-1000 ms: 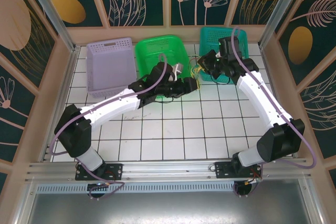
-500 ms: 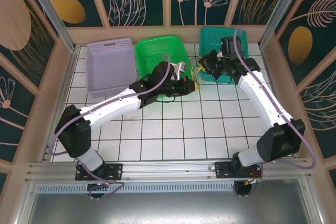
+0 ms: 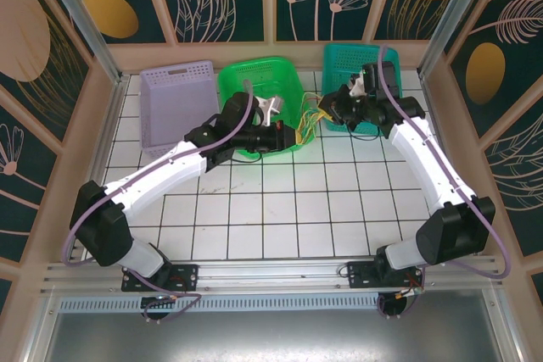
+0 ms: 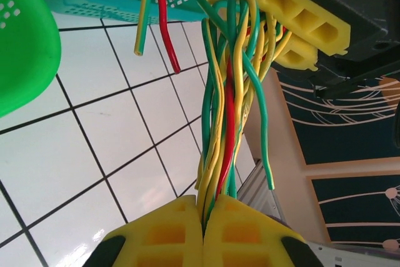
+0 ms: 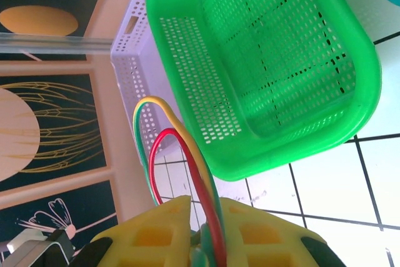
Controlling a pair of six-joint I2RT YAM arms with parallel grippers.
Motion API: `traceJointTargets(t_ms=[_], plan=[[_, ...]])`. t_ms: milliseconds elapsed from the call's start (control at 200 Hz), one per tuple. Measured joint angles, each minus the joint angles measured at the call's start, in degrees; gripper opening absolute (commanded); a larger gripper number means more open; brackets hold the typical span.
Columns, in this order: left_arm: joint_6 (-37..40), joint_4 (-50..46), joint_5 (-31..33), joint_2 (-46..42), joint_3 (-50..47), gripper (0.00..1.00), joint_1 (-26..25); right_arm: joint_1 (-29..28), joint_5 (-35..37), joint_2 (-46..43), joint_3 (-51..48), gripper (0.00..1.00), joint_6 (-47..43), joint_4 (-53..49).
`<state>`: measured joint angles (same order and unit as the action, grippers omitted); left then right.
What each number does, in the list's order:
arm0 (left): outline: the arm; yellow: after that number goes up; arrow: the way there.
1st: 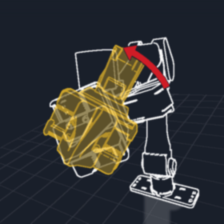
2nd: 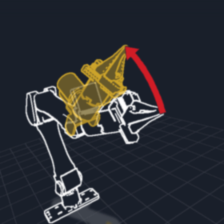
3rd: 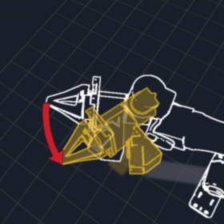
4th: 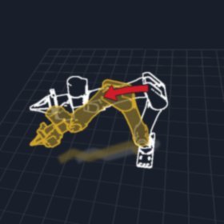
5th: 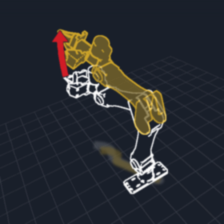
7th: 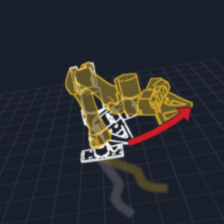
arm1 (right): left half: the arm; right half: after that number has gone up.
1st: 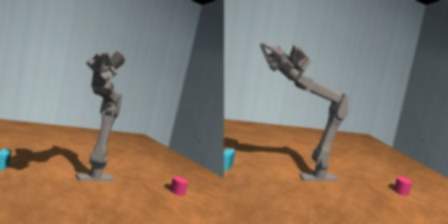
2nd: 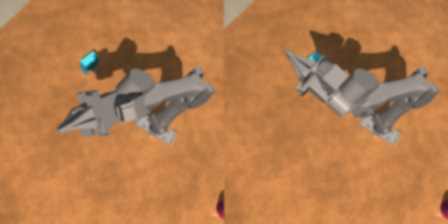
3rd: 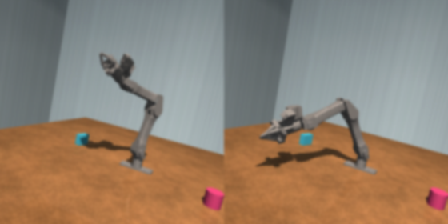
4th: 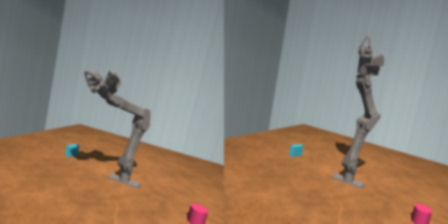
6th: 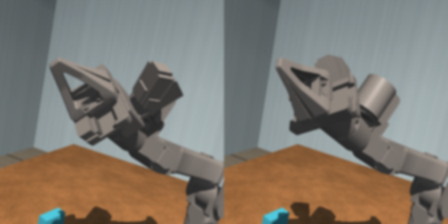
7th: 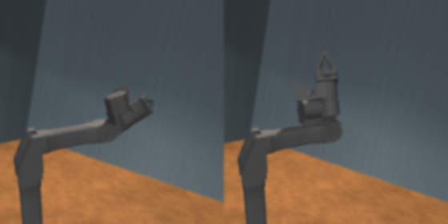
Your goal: Untangle the cables
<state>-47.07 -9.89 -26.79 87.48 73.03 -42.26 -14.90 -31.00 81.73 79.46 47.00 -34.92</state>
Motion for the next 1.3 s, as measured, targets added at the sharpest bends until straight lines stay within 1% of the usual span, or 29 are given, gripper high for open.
traceJointTargets(t_ms=[100,365,375,415,450,470,535,561,621,671,731,886,996,1076,1131,1166,1191,1221,1246,1271,1296,1301], plan=[[0.81,-1.64,0.59,0.00,1.20,0.00,0.02,0.98,-1.66,0.00,-0.15,0.00,-0.26,-0.11],[0.09,-3.41,0.79,-0.02,2.08,0.00,0.70,1.40,-2.56,-0.66,-1.05,0.00,-1.70,-0.31],[0.02,-3.39,0.70,-0.02,2.08,0.01,0.70,1.40,-2.54,-0.79,-1.29,0.00,-1.66,-0.15],[-0.83,-2.89,-0.13,-0.09,1.70,0.26,0.74,1.42,-2.73,-1.40,-2.54,0.00,-0.39,0.98],[-1.97,-1.51,-0.96,-0.39,0.55,0.41,0.83,1.49,-3.02,-2.25,-4.22,0.00,1.11,2.40],[-2.84,-0.44,-1.31,-0.72,-0.50,0.46,1.01,1.53,-3.02,-2.82,-5.18,0.00,1.68,3.13],[-6.91,2.67,-1.33,-2.49,-5.05,0.55,2.58,2.86,-2.23,-4.72,-8.20,0.00,3.69,3.69],[-8.02,3.80,-1.36,-3.04,-6.67,0.59,3.28,3.58,-1.77,-5.33,-9.18,0.00,5.14,3.74],[-11.34,6.60,-1.11,-3.54,-9.75,0.63,4.72,4.59,-0.83,-5.88,-10.34,0.00,8.00,3.89],[-13.25,8.15,-1.05,-3.50,-10.82,0.66,4.72,4.61,-0.28,-5.95,-10.64,0.00,10.54,4.48],[-14.91,10.16,-1.05,-3.39,-11.08,0.69,3.65,4.24,-0.17,-5.95,-10.67,0.00,13.07,4.96],[-18.18,17.29,-1.31,-2.36,-10.67,0.70,-0.04,2.95,-0.11,-5.92,-10.62,0.00,17.59,5.18],[-19.17,19.91,-1.55,1.01,-8.41,0.69,-2.54,1.73,-0.11,-5.95,-10.64,0.00,20.74,5.49],[-19.21,20.04,-1.86,3.41,-6.73,0.65,-3.80,1.22,-0.31,-6.08,-11.54,0.00,23.50,7.63],[-19.02,19.65,-1.90,4.59,-5.99,0.61,-4.22,1.16,-0.55,-6.21,-12.55,0.00,25.31,8.85],[-18.73,19.19,-1.90,5.22,-5.53,0.56,-4.26,1.16,-0.57,-6.21,-12.94,0.00,26.10,9.18],[-18.45,18.88,-1.90,5.57,-5.27,0.50,-4.26,1.16,-0.59,-6.21,-13.18,0.00,26.71,9.33],[-17.97,18.29,-1.81,5.95,-4.85,0.39,-4.26,1.16,-0.63,-6.21,-13.31,0.00,27.15,9.49],[-17.31,17.86,-1.68,6.21,-4.55,0.25,-4.26,1.16,-0.74,-6.21,-13.31,0.00,27.41,9.51],[-17.20,17.31,-1.42,6.43,-4.15,0.12,-4.26,1.11,-0.79,-6.21,-13.31,0.00,27.56,9.55],[-16.74,16.81,-1.22,6.56,-3.67,0.00,-4.24,1.03,-0.72,-6.21,-13.31,0.00,27.56,9.60],[-16.63,16.68,-1.18,6.56,-3.58,0.00,-4.26,1.01,-0.70,-6.21,-13.31,0.00,27.56,9.60]])
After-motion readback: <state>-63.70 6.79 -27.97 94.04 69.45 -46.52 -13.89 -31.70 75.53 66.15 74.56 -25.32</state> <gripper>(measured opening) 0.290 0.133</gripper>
